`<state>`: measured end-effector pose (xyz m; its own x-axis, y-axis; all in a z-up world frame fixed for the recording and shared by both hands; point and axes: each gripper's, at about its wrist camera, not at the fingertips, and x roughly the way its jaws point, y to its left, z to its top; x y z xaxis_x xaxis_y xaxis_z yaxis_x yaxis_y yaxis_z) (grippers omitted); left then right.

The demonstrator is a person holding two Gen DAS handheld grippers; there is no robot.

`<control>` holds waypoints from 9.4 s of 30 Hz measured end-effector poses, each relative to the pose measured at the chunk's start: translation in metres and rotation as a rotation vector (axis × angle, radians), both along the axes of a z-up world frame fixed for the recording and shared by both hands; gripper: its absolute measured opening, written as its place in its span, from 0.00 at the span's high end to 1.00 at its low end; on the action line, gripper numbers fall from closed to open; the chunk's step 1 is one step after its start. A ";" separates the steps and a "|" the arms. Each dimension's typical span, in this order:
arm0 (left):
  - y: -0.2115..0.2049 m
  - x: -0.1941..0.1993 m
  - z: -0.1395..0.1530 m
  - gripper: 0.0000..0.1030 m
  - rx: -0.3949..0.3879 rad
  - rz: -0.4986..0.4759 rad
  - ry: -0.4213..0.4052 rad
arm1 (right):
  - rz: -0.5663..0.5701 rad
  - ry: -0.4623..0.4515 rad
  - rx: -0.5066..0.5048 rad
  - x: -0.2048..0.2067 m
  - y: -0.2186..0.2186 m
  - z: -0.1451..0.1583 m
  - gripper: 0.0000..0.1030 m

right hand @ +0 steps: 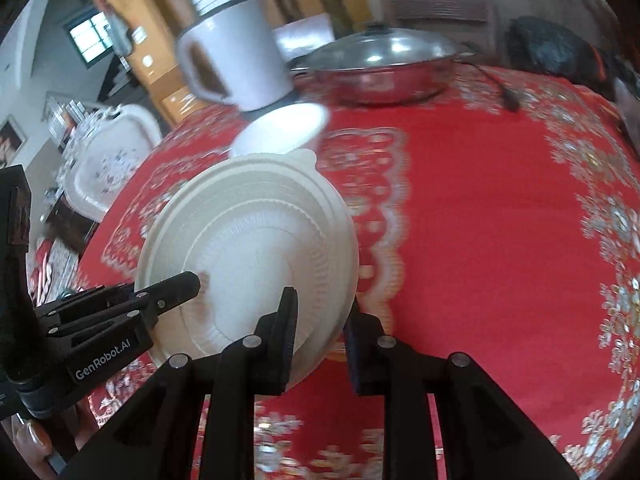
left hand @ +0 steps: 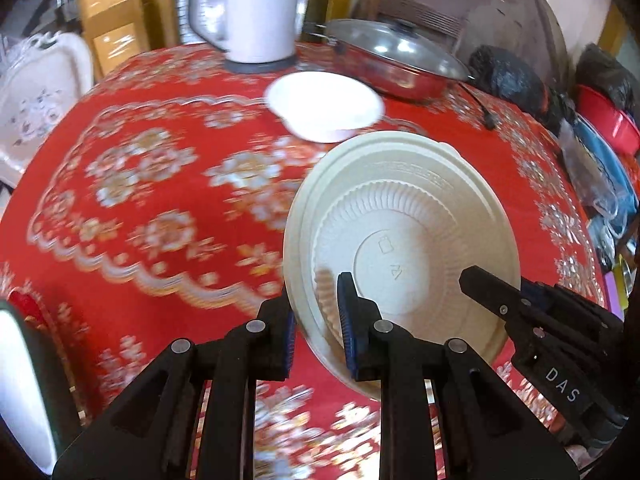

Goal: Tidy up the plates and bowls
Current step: 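Lift the cream bowl with both grippers and carry it over the stack, then lower the cream bowl into the stack and open both grippers, then move both grippers to the small white bowl beside the kettle, then close both grippers on the small white bowl's rim, then lift the white bowl with both grippers and carry it over the stack, then lower the white bowl into the cream bowl and open both grippers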

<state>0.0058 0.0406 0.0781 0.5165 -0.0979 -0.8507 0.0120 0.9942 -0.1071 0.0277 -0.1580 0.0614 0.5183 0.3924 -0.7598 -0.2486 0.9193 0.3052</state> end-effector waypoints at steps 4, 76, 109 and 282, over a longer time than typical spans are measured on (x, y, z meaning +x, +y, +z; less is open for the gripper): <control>0.031 -0.016 0.006 0.82 0.018 0.054 -0.023 | 0.058 -0.005 -0.008 -0.002 0.028 0.003 0.78; 0.270 -0.177 0.022 0.80 0.197 0.550 -0.078 | 0.614 -0.063 -0.142 -0.084 0.310 0.010 0.69; 0.111 -0.043 0.038 0.80 0.137 0.209 -0.160 | 0.240 -0.071 -0.048 -0.001 0.157 0.029 0.62; 0.243 -0.181 0.016 0.78 0.203 0.493 -0.042 | 0.627 -0.069 -0.173 -0.097 0.310 0.009 0.63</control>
